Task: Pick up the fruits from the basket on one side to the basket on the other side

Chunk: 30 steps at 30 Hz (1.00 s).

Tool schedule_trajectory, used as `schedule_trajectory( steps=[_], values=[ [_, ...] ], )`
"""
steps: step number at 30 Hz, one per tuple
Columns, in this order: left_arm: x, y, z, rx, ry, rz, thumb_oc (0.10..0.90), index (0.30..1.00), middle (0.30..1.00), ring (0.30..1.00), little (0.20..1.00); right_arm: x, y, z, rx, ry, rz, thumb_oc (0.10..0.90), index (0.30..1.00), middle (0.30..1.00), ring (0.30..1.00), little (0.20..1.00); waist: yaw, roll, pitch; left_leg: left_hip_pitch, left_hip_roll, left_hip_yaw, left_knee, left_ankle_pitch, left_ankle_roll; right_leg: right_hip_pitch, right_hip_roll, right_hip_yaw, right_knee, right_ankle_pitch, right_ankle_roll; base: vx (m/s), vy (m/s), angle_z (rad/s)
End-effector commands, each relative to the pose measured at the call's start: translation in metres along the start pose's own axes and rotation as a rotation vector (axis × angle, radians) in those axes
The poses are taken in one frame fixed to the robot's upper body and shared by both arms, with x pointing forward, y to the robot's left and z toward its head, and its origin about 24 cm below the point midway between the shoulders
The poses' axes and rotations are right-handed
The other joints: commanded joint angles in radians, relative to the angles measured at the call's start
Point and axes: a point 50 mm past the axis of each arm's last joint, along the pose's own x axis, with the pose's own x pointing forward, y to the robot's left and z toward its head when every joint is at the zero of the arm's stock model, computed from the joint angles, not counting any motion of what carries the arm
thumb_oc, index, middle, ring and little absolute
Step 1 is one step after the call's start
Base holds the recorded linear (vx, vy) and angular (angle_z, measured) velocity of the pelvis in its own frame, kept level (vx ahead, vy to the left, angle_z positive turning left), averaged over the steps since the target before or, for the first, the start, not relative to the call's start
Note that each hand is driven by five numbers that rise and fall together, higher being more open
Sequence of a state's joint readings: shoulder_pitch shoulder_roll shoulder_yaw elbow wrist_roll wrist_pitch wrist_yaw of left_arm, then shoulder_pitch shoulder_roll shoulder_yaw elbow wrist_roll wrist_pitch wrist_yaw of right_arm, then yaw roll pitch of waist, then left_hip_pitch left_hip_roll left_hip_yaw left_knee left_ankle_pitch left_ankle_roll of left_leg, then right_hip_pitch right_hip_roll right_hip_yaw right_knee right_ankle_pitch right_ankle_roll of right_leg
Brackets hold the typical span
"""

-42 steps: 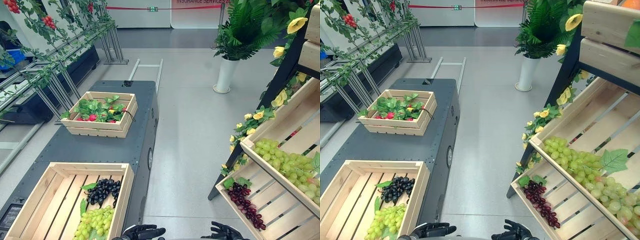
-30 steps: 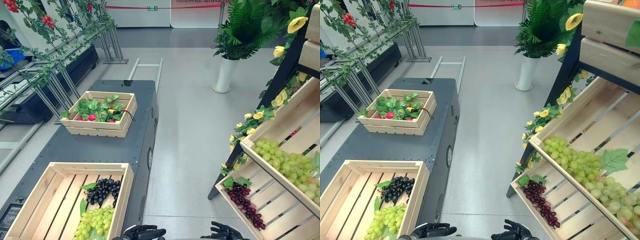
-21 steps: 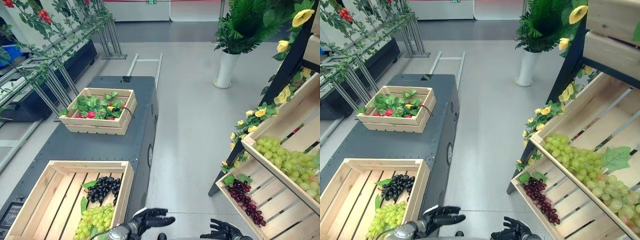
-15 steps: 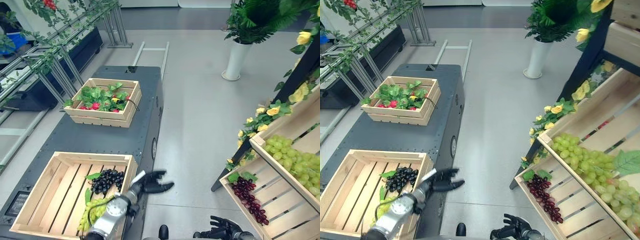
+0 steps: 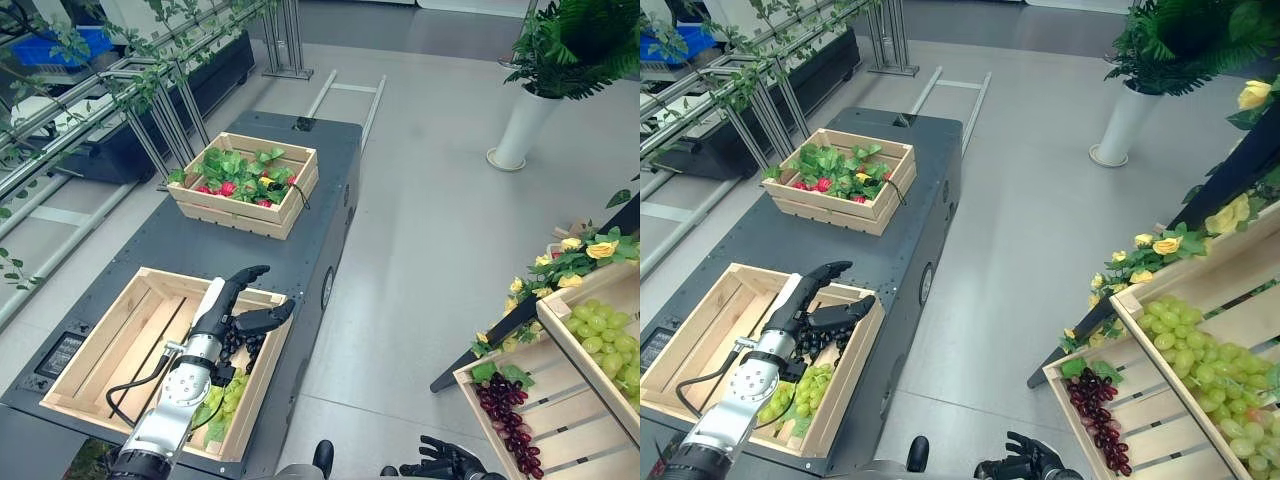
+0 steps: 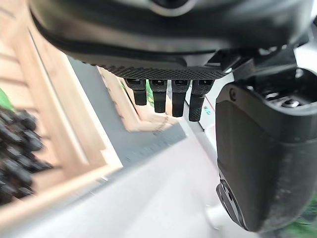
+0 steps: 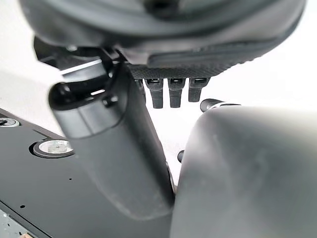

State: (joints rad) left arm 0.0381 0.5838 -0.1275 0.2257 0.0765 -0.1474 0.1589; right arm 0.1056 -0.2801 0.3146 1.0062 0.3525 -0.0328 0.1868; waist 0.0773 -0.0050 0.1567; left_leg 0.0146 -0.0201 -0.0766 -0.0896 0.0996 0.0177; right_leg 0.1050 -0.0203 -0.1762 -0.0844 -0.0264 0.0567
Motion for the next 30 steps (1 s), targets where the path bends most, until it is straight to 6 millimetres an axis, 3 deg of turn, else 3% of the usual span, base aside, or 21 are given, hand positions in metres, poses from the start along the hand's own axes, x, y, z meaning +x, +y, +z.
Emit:
schedule_trajectory(
  steps=[1, 10, 17, 25, 30],
  values=[
    [0.019, 0.062, 0.038, 0.125, -0.185, 0.275, 0.8, 0.9, 0.9, 0.9, 0.9, 0.0, 0.007, 0.005, -0.019, -0.057, 0.034, 0.8, 0.9, 0.9, 0.9, 0.9, -0.003, -0.003, 0.036, -0.006, -0.043, 0.018, 0.068, -0.123, 0.001, -0.078, 0.015, 0.01, 0.113, -0.039, -0.026, -0.03, 0.028, 0.04],
    [0.017, 0.096, 0.016, 0.321, -0.076, 0.398, 0.8, 0.9, 0.9, 0.9, 0.9, -0.002, -0.007, 0.026, -0.064, -0.134, 0.028, 0.8, 0.9, 0.9, 0.9, 0.9, -0.003, 0.01, 0.109, -0.086, -0.048, 0.005, 0.115, -0.104, -0.008, -0.143, 0.021, 0.0, 0.161, -0.051, -0.04, -0.08, 0.046, 0.07],
    [0.02, 0.124, 0.009, 0.446, -0.025, 0.521, 0.8, 0.9, 0.9, 0.9, 0.9, -0.004, -0.016, 0.05, -0.09, -0.227, 0.026, 0.8, 0.9, 0.9, 0.9, 0.9, -0.003, 0.014, 0.198, -0.203, -0.06, 0.005, 0.245, -0.114, -0.009, -0.236, 0.017, -0.013, 0.272, -0.08, -0.06, -0.09, 0.046, 0.05],
    [0.028, 0.132, 0.003, 0.531, 0.039, 0.527, 0.8, 0.9, 0.9, 0.9, 0.9, -0.005, -0.016, 0.079, -0.113, -0.327, 0.021, 0.8, 0.9, 0.9, 0.9, 0.9, -0.012, 0.019, 0.271, -0.317, -0.066, 0.022, 0.344, -0.114, -0.015, -0.333, 0.016, -0.01, 0.372, -0.1, -0.071, -0.07, 0.053, 0.04],
    [0.035, 0.144, 0.005, 0.599, 0.078, 0.513, 0.8, 0.9, 0.9, 0.9, 0.9, -0.007, -0.014, 0.095, -0.147, -0.373, 0.052, 0.8, 0.9, 0.9, 0.9, 0.9, -0.018, 0.002, 0.31, -0.378, -0.062, 0.045, 0.38, -0.111, -0.015, -0.386, 0.027, -0.002, 0.412, -0.109, -0.076, -0.07, 0.02, -0.02]
  ],
)
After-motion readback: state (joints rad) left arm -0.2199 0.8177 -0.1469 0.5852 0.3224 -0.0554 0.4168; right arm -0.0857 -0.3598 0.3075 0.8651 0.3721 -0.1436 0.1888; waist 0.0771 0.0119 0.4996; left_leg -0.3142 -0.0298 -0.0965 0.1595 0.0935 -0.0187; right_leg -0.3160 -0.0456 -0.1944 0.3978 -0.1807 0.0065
